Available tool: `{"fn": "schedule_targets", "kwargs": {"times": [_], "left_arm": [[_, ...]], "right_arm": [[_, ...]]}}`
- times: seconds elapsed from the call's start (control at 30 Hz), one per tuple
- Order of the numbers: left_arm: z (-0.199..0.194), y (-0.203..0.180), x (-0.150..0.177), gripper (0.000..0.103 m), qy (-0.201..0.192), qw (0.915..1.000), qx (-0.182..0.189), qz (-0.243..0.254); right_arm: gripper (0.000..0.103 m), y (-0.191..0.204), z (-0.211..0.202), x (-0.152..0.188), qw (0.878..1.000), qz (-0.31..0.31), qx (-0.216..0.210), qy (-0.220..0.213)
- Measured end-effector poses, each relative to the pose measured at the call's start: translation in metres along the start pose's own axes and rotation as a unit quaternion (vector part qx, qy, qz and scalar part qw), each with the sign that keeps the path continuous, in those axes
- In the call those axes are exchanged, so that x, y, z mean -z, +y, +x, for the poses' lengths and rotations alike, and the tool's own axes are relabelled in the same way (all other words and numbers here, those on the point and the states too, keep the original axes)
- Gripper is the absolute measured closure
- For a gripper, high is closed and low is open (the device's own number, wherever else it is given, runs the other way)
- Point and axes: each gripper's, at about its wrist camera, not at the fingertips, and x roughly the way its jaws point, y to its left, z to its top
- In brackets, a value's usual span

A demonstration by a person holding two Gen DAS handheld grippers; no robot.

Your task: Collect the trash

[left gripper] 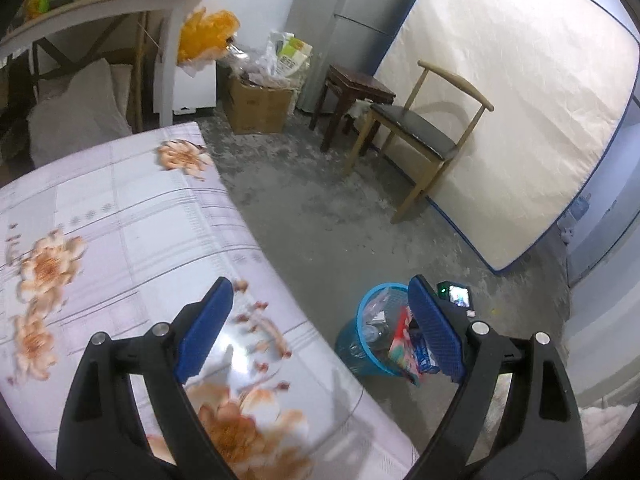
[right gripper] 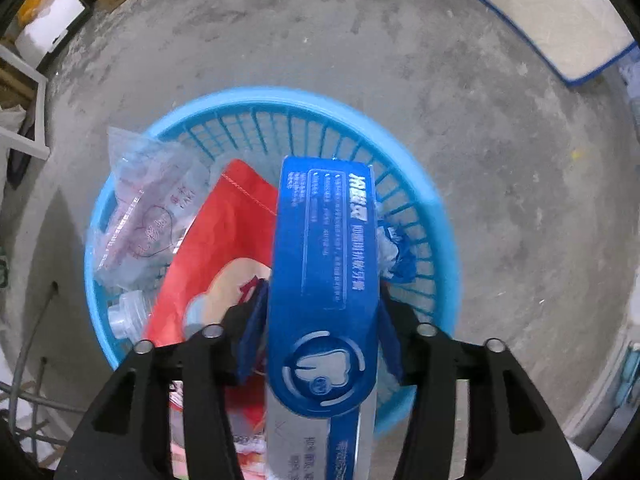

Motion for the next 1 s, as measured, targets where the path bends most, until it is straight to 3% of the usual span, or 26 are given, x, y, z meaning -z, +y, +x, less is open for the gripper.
{"fn": "schedule_targets", "kwargs": {"times": [0.2,0.37,0.47,0.63,0.77,1.0], "left_arm": [[-0.047,-0.003,0.011,0.018,-0.023,0.9997,-0.007,-0.004],[-0.091,-0.008,0.031,0.018,-0.040,0.9990,-0.021,0.001],[-0.114,-0.017,0.052,0.018,-0.050,0.9982,-0.031,0.009],[-0.146,-0.039,0.103,0.012,-0.051,0.9974,-0.050,0.016],[-0.152,-0.057,0.142,0.009,-0.029,0.9972,-0.068,0.013],[-0.164,-0.091,0.188,0.008,-0.038,0.9939,-0.099,0.030]], "right_arm": [[0.034,-0.010,-0.069,0.014,0.999,-0.017,-0.029,-0.043],[0.034,-0.026,-0.149,0.048,0.990,-0.002,-0.082,-0.115],[0.033,-0.029,-0.215,0.098,0.978,-0.012,-0.116,-0.170],[0.010,-0.030,-0.312,0.213,0.958,-0.032,-0.150,-0.244],[0.007,-0.015,-0.361,0.306,0.947,-0.076,-0.113,-0.291],[0.006,0.005,-0.385,0.410,0.940,-0.097,-0.030,-0.326]]}}
